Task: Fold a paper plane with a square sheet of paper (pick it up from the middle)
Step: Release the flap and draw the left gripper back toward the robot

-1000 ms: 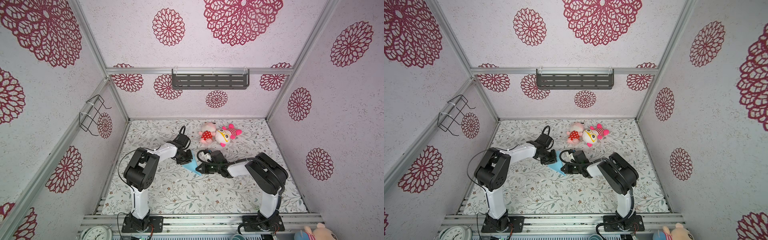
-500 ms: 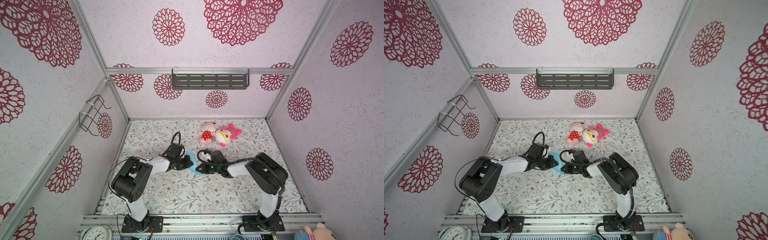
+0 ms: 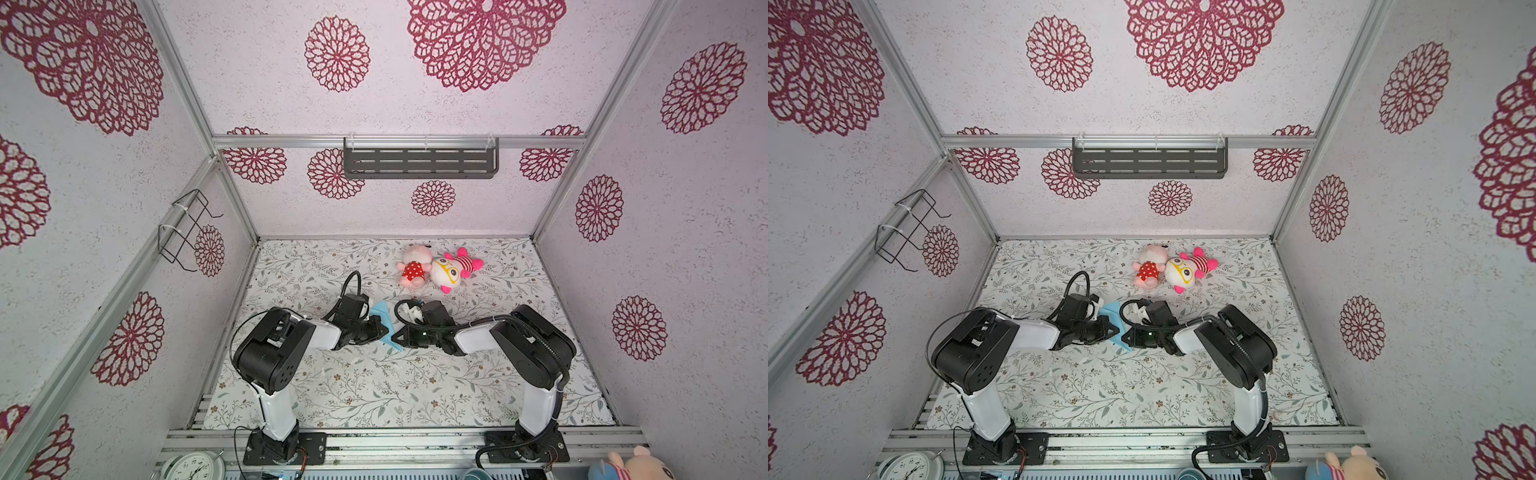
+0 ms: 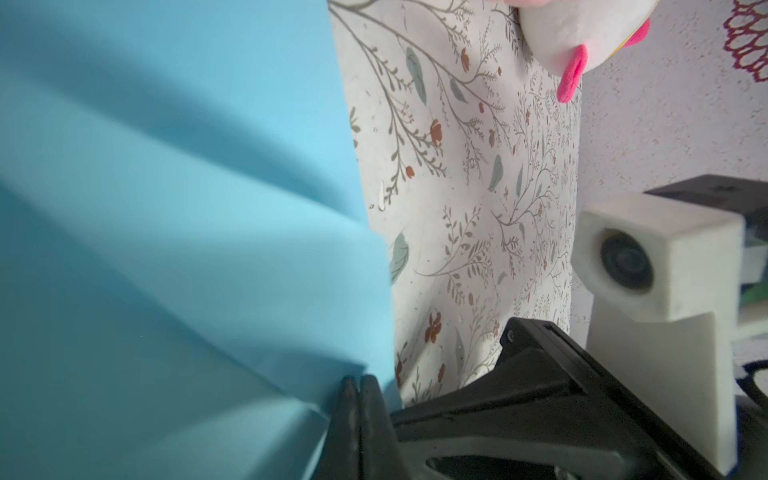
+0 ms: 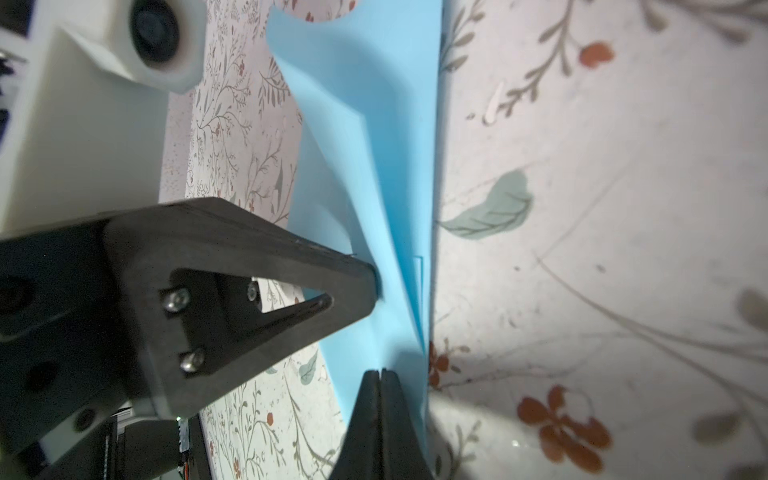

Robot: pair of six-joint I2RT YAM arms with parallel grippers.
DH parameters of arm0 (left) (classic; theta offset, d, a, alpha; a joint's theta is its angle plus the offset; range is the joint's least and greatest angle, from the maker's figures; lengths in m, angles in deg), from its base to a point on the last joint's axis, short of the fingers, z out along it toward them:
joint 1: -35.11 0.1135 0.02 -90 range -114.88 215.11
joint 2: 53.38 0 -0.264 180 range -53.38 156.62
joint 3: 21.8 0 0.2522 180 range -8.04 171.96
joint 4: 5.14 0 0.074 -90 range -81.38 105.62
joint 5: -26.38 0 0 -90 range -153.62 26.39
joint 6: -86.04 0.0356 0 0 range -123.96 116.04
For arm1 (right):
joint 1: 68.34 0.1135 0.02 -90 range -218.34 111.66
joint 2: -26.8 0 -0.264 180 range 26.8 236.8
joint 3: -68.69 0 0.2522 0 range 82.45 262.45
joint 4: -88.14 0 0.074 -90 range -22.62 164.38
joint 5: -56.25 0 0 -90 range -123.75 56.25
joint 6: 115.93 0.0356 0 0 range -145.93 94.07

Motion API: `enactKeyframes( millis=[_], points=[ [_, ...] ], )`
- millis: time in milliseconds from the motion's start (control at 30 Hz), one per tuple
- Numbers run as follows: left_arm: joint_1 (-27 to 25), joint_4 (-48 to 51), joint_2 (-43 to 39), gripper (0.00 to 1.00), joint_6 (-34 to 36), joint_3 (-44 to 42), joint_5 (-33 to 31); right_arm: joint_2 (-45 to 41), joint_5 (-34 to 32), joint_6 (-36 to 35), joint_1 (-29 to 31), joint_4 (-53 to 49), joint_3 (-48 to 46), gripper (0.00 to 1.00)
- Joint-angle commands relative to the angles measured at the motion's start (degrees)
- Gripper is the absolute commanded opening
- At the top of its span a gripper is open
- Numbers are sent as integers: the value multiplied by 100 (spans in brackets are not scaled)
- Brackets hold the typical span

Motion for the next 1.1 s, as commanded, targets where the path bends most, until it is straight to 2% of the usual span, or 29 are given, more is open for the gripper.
enactKeyframes(
  millis=[0, 133, 367, 1067],
  points=[
    [34, -132, 141, 0, 105, -44, -116, 211, -255, 57, -64, -470, -59, 2],
    [199, -31, 282, 0, 64, -128, -333, 204, -291, 48, -73, -522, -93, 2],
    [528, -180, 437, 2, -44, -153, -176, 223, -300, -22, -81, -621, -154, 2],
    [1234, 476, 624, 5, 372, 365, -199, 237, -292, -66, -89, -668, -167, 2]
  ],
)
